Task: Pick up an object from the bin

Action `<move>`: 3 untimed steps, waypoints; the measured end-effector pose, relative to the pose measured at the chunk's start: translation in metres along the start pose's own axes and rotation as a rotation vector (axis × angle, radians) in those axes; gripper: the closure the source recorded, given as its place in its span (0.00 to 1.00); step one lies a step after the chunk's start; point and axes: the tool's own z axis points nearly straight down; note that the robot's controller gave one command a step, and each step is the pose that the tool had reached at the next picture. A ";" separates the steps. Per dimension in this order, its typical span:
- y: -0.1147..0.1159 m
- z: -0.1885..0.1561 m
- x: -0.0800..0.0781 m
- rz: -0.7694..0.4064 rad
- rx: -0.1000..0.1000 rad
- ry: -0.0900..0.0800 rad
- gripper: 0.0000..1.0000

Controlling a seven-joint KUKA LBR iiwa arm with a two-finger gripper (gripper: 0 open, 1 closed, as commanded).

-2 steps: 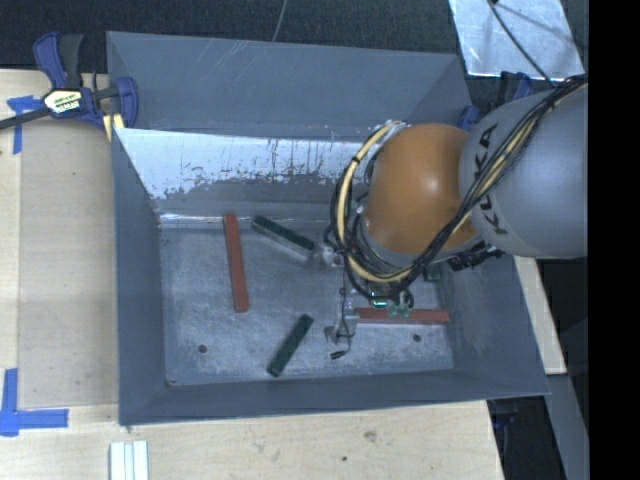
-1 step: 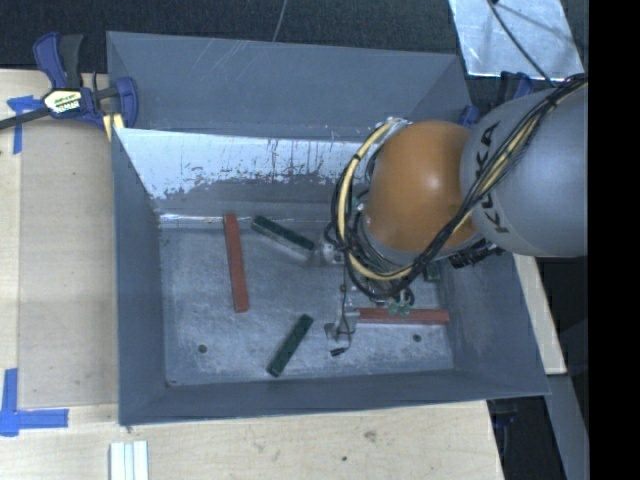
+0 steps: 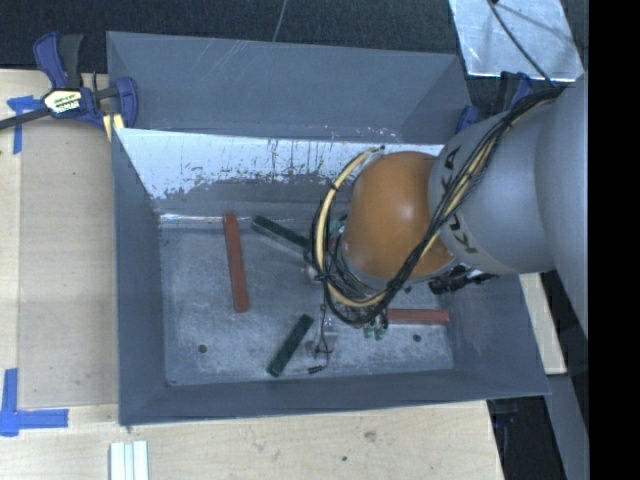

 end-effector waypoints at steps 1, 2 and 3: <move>-0.020 0.030 0.013 -0.027 0.000 0.004 1.00; -0.020 0.030 0.013 -0.027 0.000 0.005 0.00; -0.020 0.030 0.013 -0.026 0.000 0.004 1.00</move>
Offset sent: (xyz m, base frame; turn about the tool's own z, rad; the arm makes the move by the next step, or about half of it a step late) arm 0.0000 0.0000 0.0000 0.0000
